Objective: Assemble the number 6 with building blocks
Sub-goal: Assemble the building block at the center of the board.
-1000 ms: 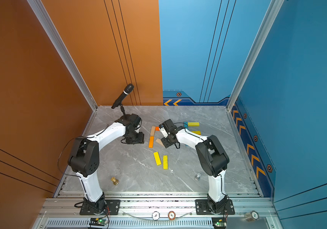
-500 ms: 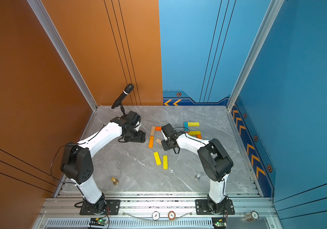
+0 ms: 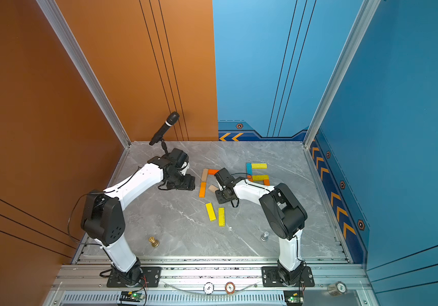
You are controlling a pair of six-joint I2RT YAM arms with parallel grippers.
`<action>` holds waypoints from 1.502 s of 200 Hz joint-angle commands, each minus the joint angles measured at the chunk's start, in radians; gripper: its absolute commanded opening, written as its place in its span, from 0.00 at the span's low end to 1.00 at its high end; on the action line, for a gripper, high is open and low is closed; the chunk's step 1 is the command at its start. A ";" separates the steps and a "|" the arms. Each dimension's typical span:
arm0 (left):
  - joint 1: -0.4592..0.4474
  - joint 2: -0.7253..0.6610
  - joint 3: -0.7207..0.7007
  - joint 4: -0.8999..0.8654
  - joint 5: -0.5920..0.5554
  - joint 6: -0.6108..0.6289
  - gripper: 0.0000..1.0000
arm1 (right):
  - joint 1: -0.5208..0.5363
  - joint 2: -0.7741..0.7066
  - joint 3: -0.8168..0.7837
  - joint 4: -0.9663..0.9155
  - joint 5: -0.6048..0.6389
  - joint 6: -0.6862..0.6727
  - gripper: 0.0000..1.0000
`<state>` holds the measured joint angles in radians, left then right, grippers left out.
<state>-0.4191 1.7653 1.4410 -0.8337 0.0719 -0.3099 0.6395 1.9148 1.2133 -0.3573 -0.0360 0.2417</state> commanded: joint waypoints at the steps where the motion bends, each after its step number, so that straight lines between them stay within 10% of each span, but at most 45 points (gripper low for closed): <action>1: 0.011 -0.003 -0.003 -0.001 0.020 0.009 0.82 | -0.003 0.037 0.012 -0.001 0.026 0.016 0.30; 300: 0.036 0.008 -0.011 0.019 0.073 -0.017 0.82 | 0.020 0.140 0.169 -0.119 0.104 0.112 0.52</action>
<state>-0.3870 1.7794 1.4410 -0.8185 0.1242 -0.3145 0.6456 2.0193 1.3533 -0.3847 0.0174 0.2928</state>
